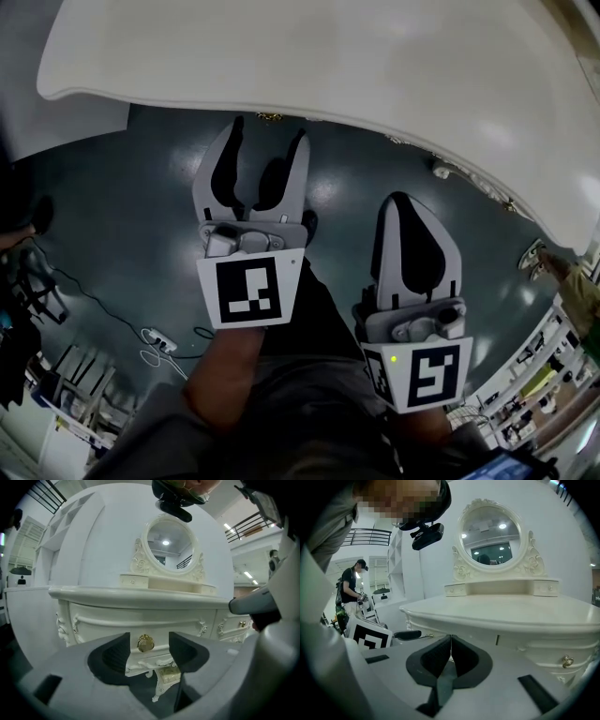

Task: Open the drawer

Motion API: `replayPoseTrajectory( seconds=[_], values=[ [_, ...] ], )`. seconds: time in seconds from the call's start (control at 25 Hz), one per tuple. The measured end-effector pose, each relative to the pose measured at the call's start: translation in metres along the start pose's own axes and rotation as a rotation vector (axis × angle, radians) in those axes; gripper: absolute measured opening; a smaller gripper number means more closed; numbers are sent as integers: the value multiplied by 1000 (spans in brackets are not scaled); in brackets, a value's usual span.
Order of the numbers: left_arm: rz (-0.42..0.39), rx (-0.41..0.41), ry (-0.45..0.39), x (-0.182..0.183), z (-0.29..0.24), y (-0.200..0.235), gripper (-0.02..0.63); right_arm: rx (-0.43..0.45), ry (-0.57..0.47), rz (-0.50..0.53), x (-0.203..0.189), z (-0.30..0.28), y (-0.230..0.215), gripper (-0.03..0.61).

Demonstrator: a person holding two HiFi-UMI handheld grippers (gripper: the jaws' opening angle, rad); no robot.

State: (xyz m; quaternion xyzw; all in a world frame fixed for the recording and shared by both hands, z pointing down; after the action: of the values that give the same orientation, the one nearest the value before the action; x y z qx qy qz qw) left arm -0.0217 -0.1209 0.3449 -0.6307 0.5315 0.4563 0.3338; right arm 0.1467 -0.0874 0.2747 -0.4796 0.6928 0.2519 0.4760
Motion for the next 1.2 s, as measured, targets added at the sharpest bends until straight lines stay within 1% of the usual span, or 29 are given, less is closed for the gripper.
replayPoseTrajectory(
  seconds=[0.24,0.64,0.8,1.04,1.12,1.2],
  values=[
    [-11,12,-6,-4,-13,3,267,-4,19,-7,-7,-1,-4,14],
    [-20,23,23,-16,-27,4,263,-16,32,-12,-9,-4,-7,14],
    [-8,45,21,-20,-27,5,238,-24,39,-11,-12,-2,-7,14],
    [-12,73,5,-21,-30,5,205,-42,49,-13,-14,1,-14,14],
    [-28,81,5,-21,-30,7,193,-43,50,-13,-14,1,-12,14],
    [-61,93,12,-21,-30,8,192,-43,50,-10,-13,0,-10,14]
  ],
)
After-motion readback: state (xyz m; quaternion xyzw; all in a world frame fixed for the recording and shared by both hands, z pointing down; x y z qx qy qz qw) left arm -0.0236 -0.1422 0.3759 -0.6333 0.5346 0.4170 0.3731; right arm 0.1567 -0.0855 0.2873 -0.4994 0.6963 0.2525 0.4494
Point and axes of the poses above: the fingertips, and each gripper's own axes: z backward along the fingers, y to its left, x out of its top, the point moved 8 cm from there along z, backward along the fingers, and after that the axes turned 1 degree about -z, right-handed, at the moved point
